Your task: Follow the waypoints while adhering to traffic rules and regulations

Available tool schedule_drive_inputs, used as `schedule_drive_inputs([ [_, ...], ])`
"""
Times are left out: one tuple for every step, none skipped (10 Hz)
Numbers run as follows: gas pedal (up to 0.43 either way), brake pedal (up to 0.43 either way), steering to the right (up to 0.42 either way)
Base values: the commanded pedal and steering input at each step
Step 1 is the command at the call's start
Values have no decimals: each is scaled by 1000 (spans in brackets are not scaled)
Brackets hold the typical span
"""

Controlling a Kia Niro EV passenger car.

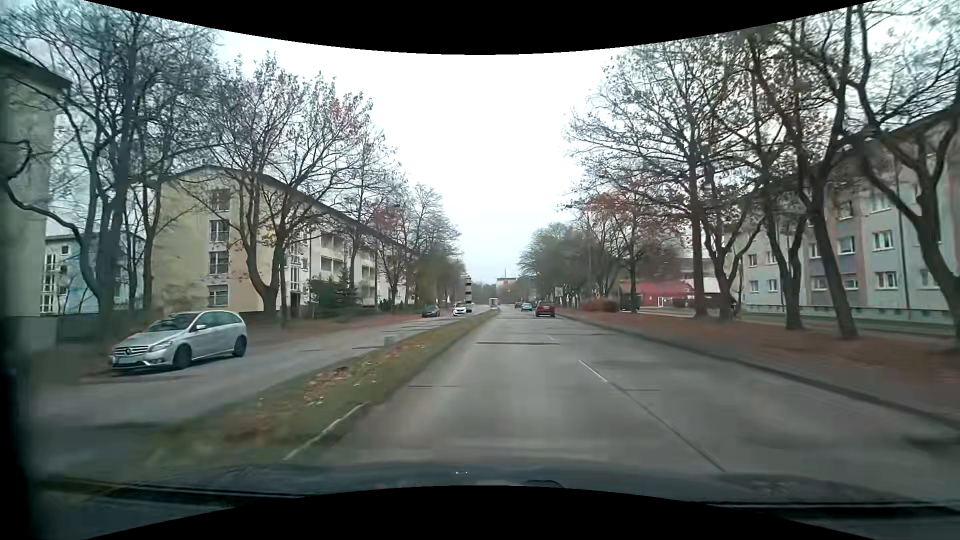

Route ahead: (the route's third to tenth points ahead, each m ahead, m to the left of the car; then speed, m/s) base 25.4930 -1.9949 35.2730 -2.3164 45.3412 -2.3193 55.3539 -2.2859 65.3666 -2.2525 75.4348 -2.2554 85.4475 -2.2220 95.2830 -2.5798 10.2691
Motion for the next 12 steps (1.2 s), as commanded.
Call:
schedule_drive_inputs([
  [87, 0, 5],
  [98, 0, 5],
  [98, 0, 5],
  [98, 0, 3],
  [98, 0, 3],
  [98, 0, 3],
  [98, 0, 2],
  [98, 0, 1],
  [98, 0, 0],
  [98, 0, 0],
  [110, 0, -1],
  [110, 0, -1],
])
